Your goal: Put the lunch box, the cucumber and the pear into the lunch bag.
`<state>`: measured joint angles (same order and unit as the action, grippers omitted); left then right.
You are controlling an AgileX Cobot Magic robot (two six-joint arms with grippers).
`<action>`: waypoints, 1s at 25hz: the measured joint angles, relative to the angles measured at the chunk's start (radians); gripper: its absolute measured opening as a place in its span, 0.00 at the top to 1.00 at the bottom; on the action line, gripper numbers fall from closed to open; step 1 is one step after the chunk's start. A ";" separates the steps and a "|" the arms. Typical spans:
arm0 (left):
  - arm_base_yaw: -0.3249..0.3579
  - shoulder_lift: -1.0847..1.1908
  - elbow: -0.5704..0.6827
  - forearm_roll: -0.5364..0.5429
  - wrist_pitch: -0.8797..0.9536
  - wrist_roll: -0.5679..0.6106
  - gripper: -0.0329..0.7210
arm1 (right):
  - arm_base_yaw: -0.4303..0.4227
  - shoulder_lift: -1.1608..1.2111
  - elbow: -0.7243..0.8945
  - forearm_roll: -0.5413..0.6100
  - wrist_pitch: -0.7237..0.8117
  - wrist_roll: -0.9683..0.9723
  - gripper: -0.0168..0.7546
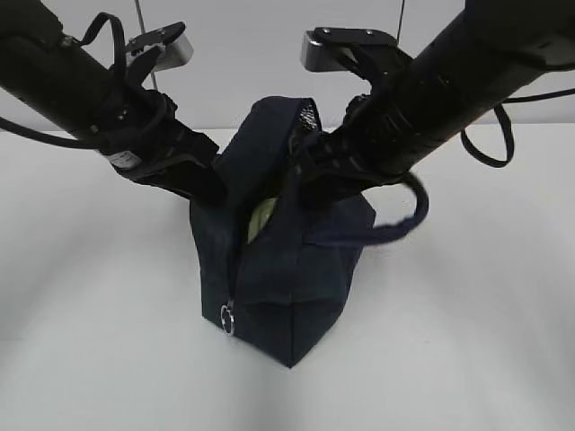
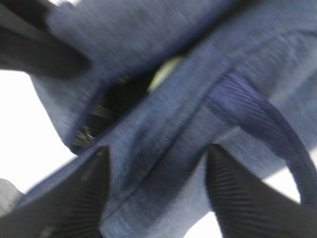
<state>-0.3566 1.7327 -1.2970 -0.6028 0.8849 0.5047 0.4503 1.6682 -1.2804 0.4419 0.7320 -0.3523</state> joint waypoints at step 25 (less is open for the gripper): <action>0.000 -0.401 0.473 -0.374 -0.410 0.487 0.61 | 0.151 -0.375 0.603 1.275 -0.252 -1.382 0.36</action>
<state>-0.3566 1.3321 -0.8240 -0.9769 0.4752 0.9915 0.6011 1.2931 -0.6772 1.7173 0.4799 -1.7343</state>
